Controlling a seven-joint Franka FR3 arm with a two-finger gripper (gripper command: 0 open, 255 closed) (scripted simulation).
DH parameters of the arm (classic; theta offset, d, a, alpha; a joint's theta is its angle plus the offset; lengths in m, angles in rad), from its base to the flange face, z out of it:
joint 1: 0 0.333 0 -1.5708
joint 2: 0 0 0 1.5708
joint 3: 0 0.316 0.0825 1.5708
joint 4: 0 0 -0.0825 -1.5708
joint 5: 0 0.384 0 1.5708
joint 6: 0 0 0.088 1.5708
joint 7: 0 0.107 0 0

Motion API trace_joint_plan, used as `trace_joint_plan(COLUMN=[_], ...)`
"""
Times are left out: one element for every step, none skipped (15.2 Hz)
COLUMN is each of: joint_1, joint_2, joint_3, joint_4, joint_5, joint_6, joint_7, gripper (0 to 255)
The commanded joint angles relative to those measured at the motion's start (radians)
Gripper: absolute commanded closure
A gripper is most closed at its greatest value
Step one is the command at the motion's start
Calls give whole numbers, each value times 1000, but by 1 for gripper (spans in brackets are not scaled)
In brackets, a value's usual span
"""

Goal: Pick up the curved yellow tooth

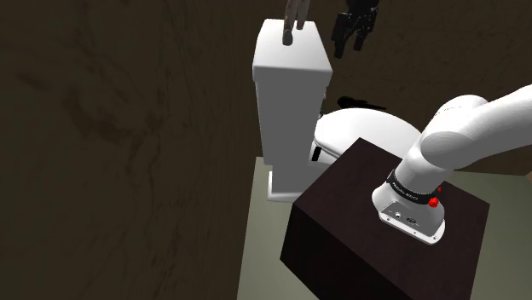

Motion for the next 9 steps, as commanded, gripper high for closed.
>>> trace_joint_plan(joint_1=[0, -8, -16, -24, -33, -42, -51, -60, -70], joint_2=[0, 27, 54, 81, 108, 136, 163, 191, 218], joint_3=[0, 11, 22, 33, 43, 53, 63, 72, 81], joint_4=[0, 15, 31, 48, 66, 85, 106, 127, 149], joint_5=[0, 5, 10, 13, 14, 15, 14, 13, 10], joint_6=[0, 29, 57, 84, 109, 134, 158, 181, 202], joint_7=[0, 32, 64, 96, 127, 159, 191, 223, 254], gripper=[0, 0, 0, 0, 0, 0, 0, 0, 0])
